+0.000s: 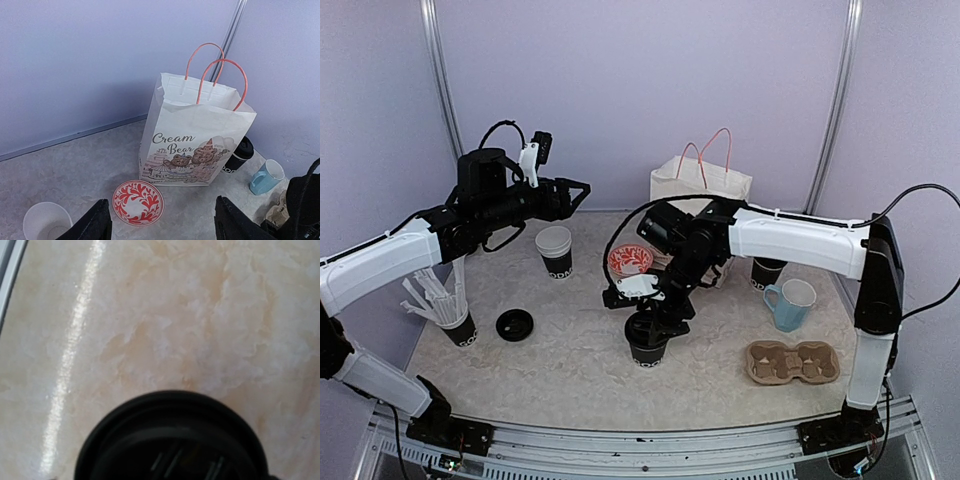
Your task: Pack the takeout coffee
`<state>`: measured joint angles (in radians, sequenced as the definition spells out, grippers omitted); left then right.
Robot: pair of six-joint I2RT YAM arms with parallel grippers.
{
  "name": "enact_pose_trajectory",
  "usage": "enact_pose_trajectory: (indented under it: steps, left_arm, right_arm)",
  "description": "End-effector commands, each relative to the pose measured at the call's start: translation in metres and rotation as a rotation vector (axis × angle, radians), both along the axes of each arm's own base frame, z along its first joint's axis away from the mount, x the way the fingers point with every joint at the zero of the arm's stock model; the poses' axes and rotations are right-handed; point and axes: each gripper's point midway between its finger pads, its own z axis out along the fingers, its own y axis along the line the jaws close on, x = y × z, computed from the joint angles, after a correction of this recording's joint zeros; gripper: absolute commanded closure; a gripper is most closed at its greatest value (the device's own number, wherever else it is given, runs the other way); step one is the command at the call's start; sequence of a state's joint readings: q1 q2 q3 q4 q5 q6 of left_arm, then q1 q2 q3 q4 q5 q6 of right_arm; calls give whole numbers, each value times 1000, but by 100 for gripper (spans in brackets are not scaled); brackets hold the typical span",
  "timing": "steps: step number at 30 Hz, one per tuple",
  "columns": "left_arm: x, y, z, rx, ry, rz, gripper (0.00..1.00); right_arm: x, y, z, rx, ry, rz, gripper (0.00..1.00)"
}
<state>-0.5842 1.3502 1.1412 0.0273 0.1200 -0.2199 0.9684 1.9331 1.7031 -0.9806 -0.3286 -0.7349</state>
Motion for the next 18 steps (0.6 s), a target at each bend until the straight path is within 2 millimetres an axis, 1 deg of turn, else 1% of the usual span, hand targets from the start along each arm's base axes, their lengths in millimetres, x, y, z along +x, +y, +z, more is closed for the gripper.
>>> enact_pose_trajectory:
  steps: [1,6,8,10,11,13,15,18]
  left_arm:
    - [-2,1,10,-1,-25,1,31]
    - [-3,1,11,-1,-29,-1,31]
    - [-2,1,10,2,-27,0,31]
    - [-2,1,11,2,-30,2,31]
    - [-2,1,12,1,-30,2,31]
    - [-2,2,12,1,-31,2,31]
    - [-3,2,12,1,-31,2,31]
    - [-3,2,13,-2,-32,3,31]
  right_arm:
    - [-4,0,-15,-39,10,9,17]
    - [-2,3,-20,-51,-2,11,18]
    - [-6,4,-23,-64,14,21,15]
    - [-9,4,-25,-78,25,29,9]
    - [-11,3,-26,-83,30,32,8]
    - [-12,3,-25,-85,31,35,9]
    - [-11,4,-24,-82,26,31,12]
    - [-8,6,-21,-74,14,21,11]
